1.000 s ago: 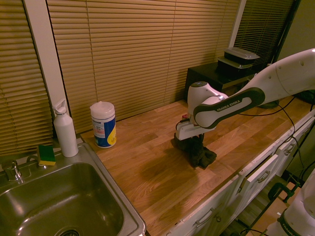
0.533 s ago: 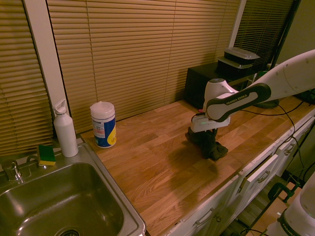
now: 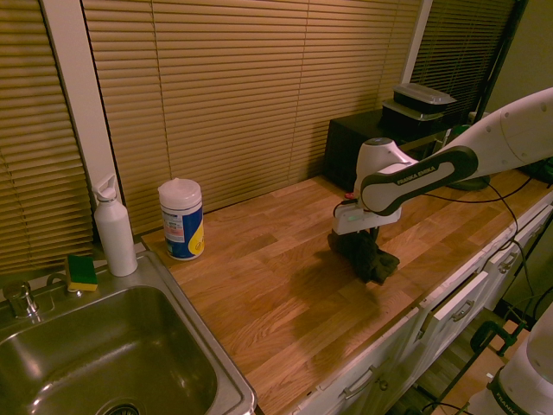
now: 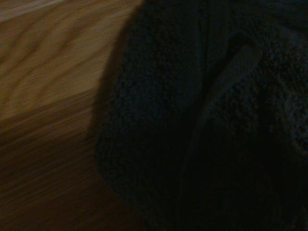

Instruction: Clear the spill

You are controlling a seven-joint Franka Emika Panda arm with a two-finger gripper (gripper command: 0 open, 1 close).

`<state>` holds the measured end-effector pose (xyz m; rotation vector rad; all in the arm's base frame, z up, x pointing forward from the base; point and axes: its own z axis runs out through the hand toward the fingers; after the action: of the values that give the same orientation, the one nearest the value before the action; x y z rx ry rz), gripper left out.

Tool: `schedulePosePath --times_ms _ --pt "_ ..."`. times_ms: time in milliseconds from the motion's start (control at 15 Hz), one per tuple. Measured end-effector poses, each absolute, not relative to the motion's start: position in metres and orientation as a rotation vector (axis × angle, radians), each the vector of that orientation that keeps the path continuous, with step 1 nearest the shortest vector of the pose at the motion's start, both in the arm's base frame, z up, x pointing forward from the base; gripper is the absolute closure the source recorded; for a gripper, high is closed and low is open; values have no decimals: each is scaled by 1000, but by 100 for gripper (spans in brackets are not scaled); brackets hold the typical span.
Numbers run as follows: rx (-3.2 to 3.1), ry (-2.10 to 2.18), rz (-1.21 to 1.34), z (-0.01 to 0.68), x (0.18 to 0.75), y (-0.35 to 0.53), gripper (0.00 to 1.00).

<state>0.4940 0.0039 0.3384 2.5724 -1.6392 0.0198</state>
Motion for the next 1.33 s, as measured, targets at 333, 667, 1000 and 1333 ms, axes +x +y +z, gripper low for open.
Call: schedulePosePath --times_ms 333,667,1000,1333 --pt "2656 -1495 46 349 487 115 100" --pt "2716 -1393 71 364 492 207 100" --pt "2742 -1295 89 356 503 278 100" --pt "2762 -1232 87 351 513 330 0"
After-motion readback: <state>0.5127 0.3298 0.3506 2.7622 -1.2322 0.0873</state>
